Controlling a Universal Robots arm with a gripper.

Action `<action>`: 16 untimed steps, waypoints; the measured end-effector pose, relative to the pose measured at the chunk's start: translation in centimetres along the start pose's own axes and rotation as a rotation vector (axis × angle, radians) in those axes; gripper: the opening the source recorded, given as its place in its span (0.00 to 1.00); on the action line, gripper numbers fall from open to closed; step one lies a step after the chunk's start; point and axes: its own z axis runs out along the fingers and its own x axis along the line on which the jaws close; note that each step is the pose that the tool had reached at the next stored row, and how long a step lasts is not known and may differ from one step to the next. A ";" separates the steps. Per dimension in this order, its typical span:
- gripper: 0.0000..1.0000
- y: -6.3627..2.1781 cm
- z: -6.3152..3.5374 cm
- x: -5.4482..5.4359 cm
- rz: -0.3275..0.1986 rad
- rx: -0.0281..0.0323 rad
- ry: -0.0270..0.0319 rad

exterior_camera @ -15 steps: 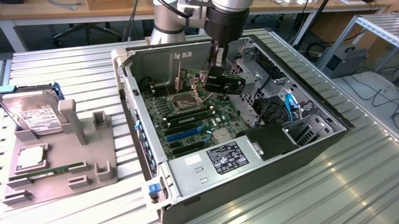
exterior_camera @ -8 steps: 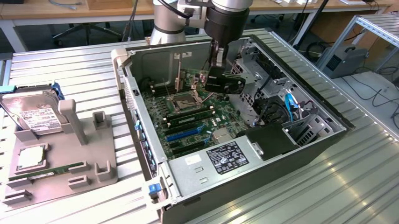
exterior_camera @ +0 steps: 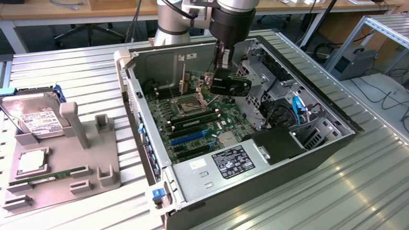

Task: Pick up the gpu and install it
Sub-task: 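Insert the gpu into the slot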

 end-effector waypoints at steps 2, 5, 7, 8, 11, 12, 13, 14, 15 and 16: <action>0.28 0.00 0.00 0.0 -0.003 -0.0001 -0.0001; 0.28 0.00 0.00 0.0 -0.007 -0.0003 -0.0002; 0.28 0.00 0.00 0.0 -0.010 -0.0004 -0.0002; 0.28 0.00 0.00 0.0 -0.011 -0.0004 -0.0002; 0.28 0.00 0.01 0.0 -0.016 -0.0006 -0.0003; 0.28 0.00 0.00 0.0 -0.018 -0.0006 -0.0003; 0.28 0.00 0.00 0.0 -0.020 -0.0007 -0.0004; 0.28 0.00 0.01 0.0 -0.021 -0.0007 -0.0004; 0.28 0.00 0.01 0.0 -0.022 -0.0008 -0.0004; 0.28 0.00 0.01 0.0 -0.024 -0.0009 -0.0005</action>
